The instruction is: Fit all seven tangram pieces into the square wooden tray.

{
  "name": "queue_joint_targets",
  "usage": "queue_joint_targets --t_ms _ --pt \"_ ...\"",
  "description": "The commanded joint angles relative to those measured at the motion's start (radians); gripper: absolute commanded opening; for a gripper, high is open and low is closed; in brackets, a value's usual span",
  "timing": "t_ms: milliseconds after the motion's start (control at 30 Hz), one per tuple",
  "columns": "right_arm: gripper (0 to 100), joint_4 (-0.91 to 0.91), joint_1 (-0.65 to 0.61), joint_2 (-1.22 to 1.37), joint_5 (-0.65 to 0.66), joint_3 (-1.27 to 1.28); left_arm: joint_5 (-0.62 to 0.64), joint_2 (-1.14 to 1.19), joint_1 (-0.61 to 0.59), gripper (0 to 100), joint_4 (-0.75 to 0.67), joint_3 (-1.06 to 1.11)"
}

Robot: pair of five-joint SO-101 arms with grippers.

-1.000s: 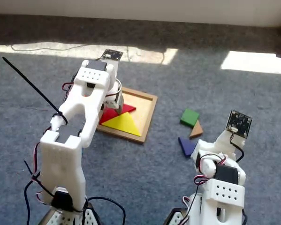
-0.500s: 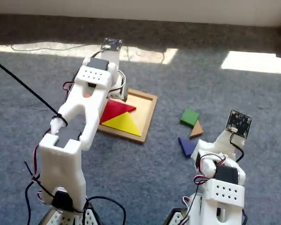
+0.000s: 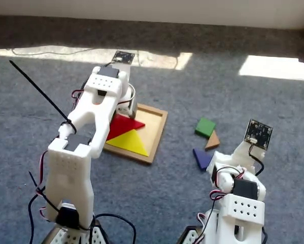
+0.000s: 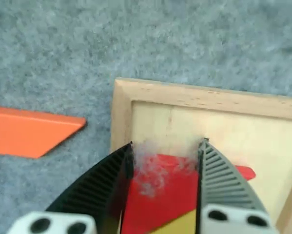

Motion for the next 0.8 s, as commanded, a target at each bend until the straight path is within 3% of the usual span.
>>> queue_joint_targets --t_ms 0,367,600,767 --pt "21.9 -0.018 -0.01 -0.013 0.012 -0.007 -0.035 -0.076 -0.019 21 0.144 -0.07" --pt "21.9 -0.018 -0.01 -0.013 0.012 -0.007 -0.04 -0.199 -0.024 21 0.471 -0.257" --pt "21.9 -0.018 -0.01 -0.013 0.011 -0.007 -0.117 -0.332 -0.018 14 0.442 -0.117" --pt "21.9 -0.018 -0.01 -0.013 0.008 -0.007 -0.021 -0.331 -0.022 20 0.16 0.031"
